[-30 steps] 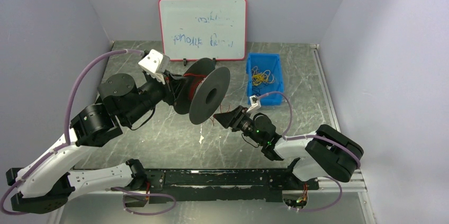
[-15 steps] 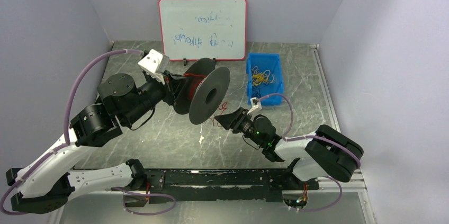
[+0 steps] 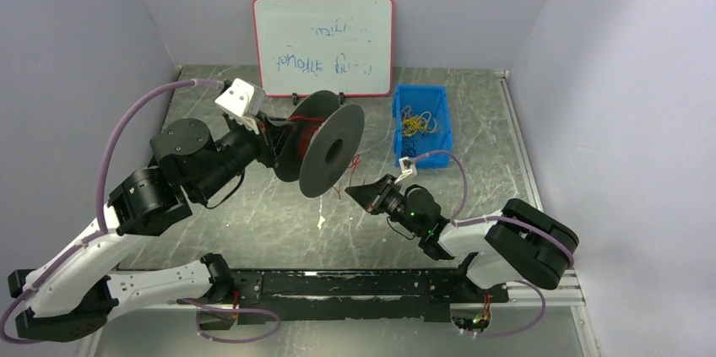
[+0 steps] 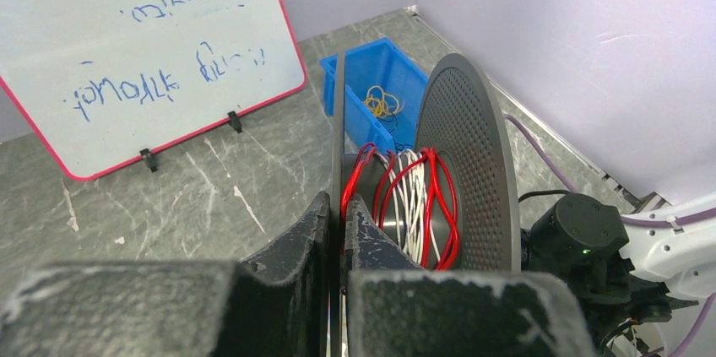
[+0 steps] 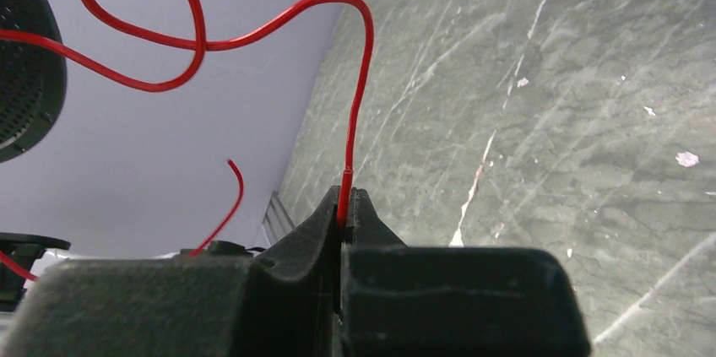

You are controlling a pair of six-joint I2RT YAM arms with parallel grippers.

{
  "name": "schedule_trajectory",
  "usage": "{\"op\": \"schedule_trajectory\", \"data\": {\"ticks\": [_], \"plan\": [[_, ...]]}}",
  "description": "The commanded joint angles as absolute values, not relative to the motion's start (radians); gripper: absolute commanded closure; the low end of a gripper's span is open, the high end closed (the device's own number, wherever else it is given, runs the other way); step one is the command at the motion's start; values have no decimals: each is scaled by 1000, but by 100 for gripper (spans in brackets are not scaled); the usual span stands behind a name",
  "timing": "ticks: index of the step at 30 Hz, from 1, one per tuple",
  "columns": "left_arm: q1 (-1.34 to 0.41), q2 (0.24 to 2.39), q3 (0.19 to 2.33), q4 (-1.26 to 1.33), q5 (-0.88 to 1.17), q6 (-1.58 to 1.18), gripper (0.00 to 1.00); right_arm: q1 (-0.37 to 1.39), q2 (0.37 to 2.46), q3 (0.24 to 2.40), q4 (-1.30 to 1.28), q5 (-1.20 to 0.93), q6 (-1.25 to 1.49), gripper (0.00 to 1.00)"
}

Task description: Wrap the cables

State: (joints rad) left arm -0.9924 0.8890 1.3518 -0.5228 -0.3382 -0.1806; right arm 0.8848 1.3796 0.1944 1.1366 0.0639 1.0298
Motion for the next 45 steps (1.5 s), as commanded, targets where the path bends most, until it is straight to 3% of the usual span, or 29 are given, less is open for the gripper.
{"op": "schedule_trajectory", "data": {"ticks": [1,7,19,27,39,45], "plan": [[-992,878,1371,-425,-407,-201,93,893,1377,167,1137,67,1008,100],[-992,935,1409,-477,-575,-244,93,939,1406,117,1130,48,977,100],[-964,1093,1405,-403,-894,-183,93,1180,1308,130,832,141,795,100],[-883,1185,1353,-338,-929,-146,93,1338,1099,193,561,276,676,100],[-715,1337,1314,-362,-803,-210,93,1604,862,332,327,474,511,100],[-702,1384,1292,-367,-808,-216,93,1651,764,448,206,562,426,100]]}}
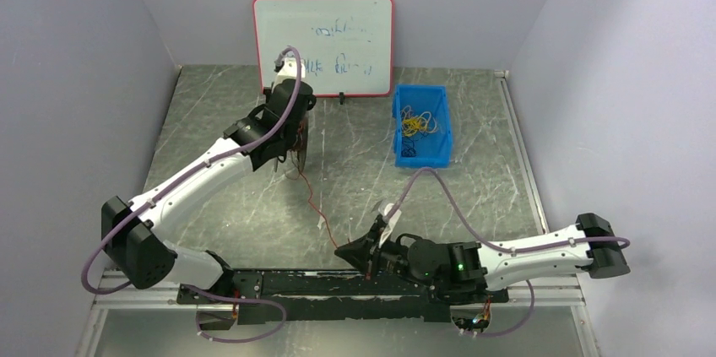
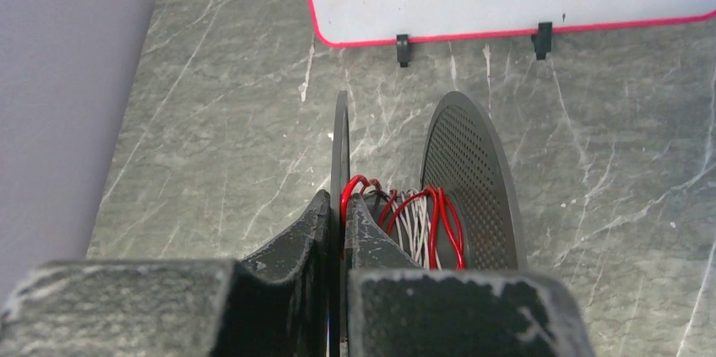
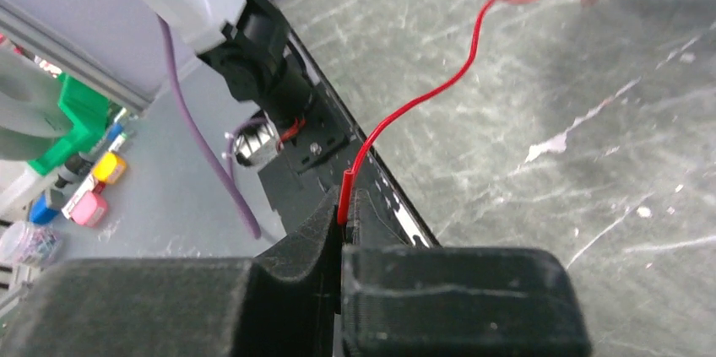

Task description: Wrap the cables

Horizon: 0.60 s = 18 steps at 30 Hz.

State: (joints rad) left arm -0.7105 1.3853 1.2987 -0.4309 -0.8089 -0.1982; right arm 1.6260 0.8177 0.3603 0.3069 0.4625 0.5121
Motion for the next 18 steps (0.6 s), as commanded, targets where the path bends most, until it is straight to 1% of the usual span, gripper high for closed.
{"op": "schedule_trajectory", "data": {"ticks": [1,5,12,18], "plan": [[-703,1388,1288,-375,-807,-222,93,1654,746,473,182,578,406,100],[-702,1383,1245,-385,-762,-251,93,1656,719,570,84,675,373,100],[-712,1319,1137,-380,-657,-260,93,1656,750,676,52,820,279,100],[-742,1286,1105,-446,-629,-285,93,1639,760,736,129,894,90,100]]}}
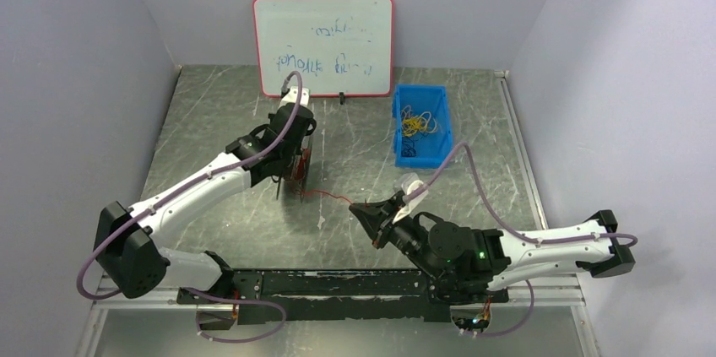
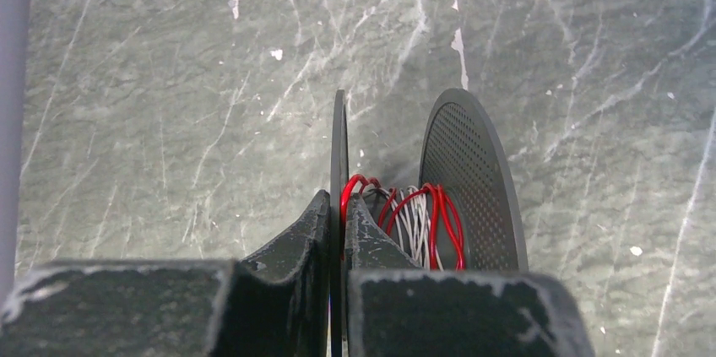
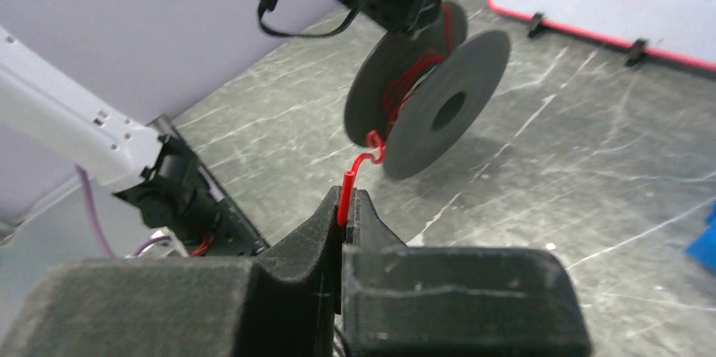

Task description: Wrap the cables

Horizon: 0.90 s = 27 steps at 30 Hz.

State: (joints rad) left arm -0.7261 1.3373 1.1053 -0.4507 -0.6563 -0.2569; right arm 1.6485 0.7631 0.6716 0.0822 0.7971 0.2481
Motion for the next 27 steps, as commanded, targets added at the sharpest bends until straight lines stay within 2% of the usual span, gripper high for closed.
{"op": "schedule_trajectory", "data": {"ticks": [1,6,16,27], "plan": [[-747,1279,1096,-448,-622,-286,93,1629,769,751,132,899,63,100],[-813,1214,1024,-405,-589,-258,93,1524,807,799,162,840,-30,100],[-962,1164,983,-449,-611,-293,93,1129,945,867,145,519,-68,100],[-1020,1011,919,-494,-498,-290,93,766,1044,830,162,206,103,100]]}}
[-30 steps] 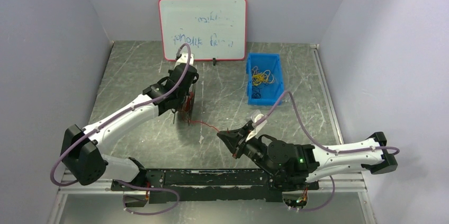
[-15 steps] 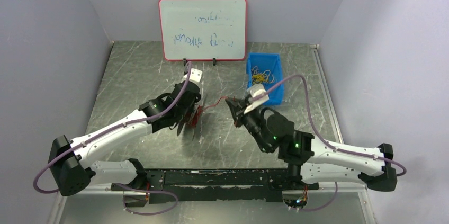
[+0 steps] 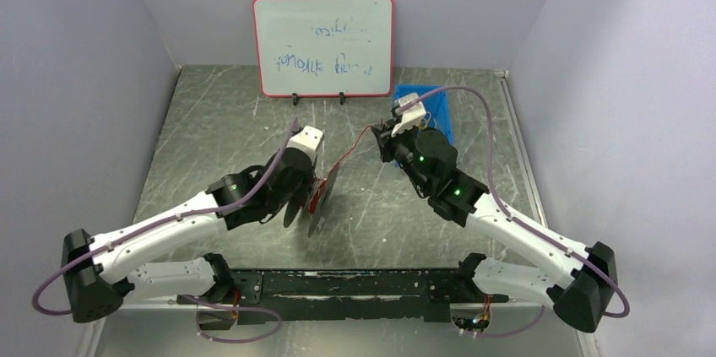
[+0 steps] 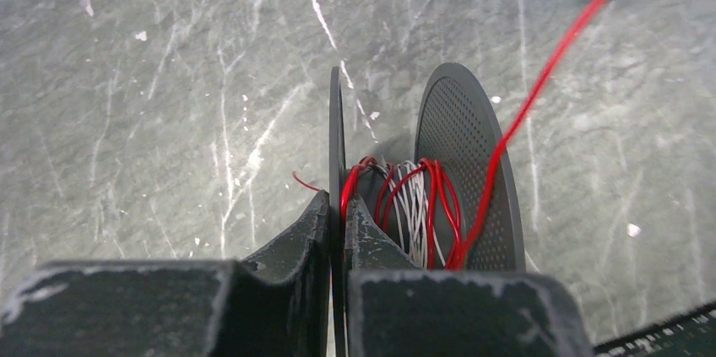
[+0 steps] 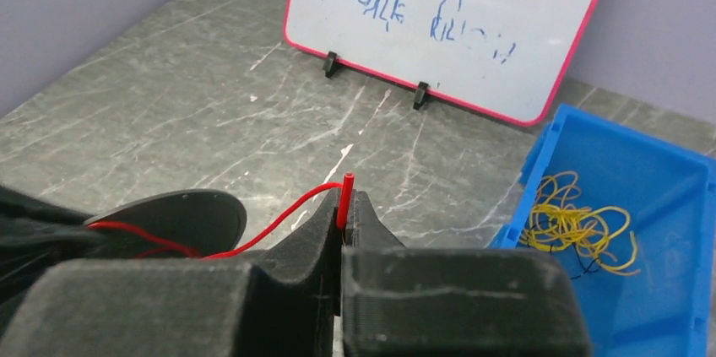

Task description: Wrap the cables

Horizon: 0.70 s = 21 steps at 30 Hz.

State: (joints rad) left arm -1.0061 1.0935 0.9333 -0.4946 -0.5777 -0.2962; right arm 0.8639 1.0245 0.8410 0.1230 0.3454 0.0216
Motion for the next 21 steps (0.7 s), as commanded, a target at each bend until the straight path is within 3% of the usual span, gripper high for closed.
{"op": "schedule_trajectory", "data": {"ticks": [1,8,21], "plan": [[-1021,991,915,-494,-476,-279,93,736,1053,823,166,175,125,100],[-1022,858,923,-493,-341,-219,93,580,1096,724,233,6,270,100],[-1022,752,958,-390,-231,-249,93,549,1138,453,446,-121,428,100]]}}
